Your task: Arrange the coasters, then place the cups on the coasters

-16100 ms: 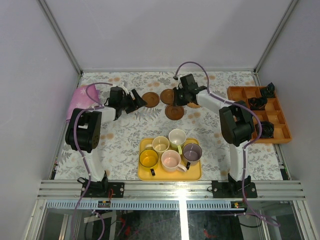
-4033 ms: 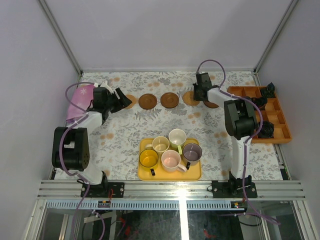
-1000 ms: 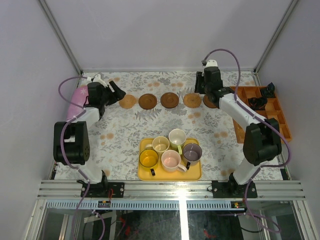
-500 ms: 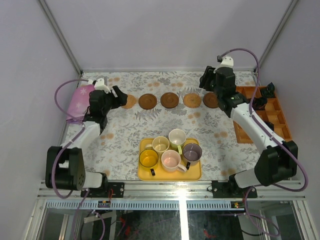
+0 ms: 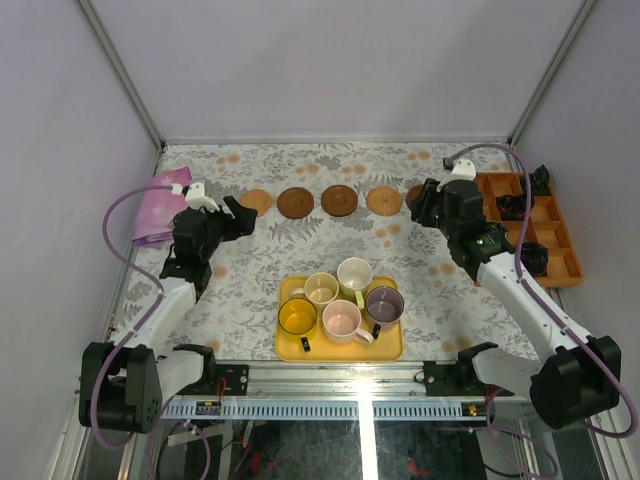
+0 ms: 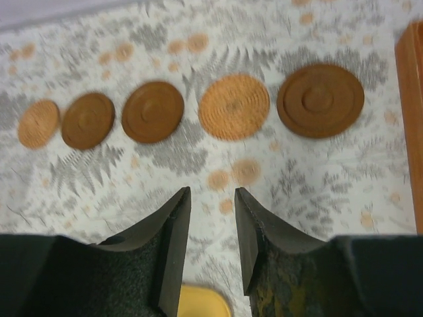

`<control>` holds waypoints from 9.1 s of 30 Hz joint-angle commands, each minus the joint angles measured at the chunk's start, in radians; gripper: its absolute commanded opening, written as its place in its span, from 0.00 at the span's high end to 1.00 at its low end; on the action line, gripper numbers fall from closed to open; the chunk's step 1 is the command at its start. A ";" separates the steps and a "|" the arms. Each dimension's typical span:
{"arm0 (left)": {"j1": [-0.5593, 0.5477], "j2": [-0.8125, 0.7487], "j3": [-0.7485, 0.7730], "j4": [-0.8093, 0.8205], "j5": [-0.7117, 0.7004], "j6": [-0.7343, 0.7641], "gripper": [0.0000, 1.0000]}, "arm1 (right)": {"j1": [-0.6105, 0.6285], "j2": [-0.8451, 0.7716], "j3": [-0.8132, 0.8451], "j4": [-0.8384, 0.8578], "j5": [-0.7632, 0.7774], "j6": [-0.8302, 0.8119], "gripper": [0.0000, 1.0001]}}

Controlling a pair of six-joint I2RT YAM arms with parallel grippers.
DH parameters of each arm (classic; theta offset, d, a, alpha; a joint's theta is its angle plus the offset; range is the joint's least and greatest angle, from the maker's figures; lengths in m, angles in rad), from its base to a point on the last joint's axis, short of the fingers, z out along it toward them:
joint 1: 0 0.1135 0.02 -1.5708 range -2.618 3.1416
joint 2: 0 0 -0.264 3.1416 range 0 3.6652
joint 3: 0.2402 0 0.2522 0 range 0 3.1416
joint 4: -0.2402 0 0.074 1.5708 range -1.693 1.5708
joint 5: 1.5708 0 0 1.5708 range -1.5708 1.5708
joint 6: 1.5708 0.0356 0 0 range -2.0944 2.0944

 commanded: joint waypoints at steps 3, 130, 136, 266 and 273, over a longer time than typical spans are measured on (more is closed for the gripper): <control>-0.041 -0.101 -0.067 -0.013 -0.023 0.001 0.25 | 0.042 -0.121 -0.148 -0.097 0.005 0.006 0.52; -0.189 -0.135 -0.134 -0.069 -0.138 -0.037 0.22 | 0.774 -0.250 -0.041 -0.517 0.961 0.088 1.00; -0.189 -0.109 -0.127 -0.058 -0.137 -0.034 0.22 | 0.483 -0.223 -0.059 -0.222 0.686 -0.146 1.00; -0.189 -0.048 -0.138 -0.091 -0.181 -0.058 0.21 | 0.693 -0.120 -0.291 -0.101 0.172 0.230 0.13; -0.189 -0.045 -0.144 -0.079 -0.171 -0.063 0.21 | 0.733 -0.019 -0.262 -0.105 0.233 0.231 0.22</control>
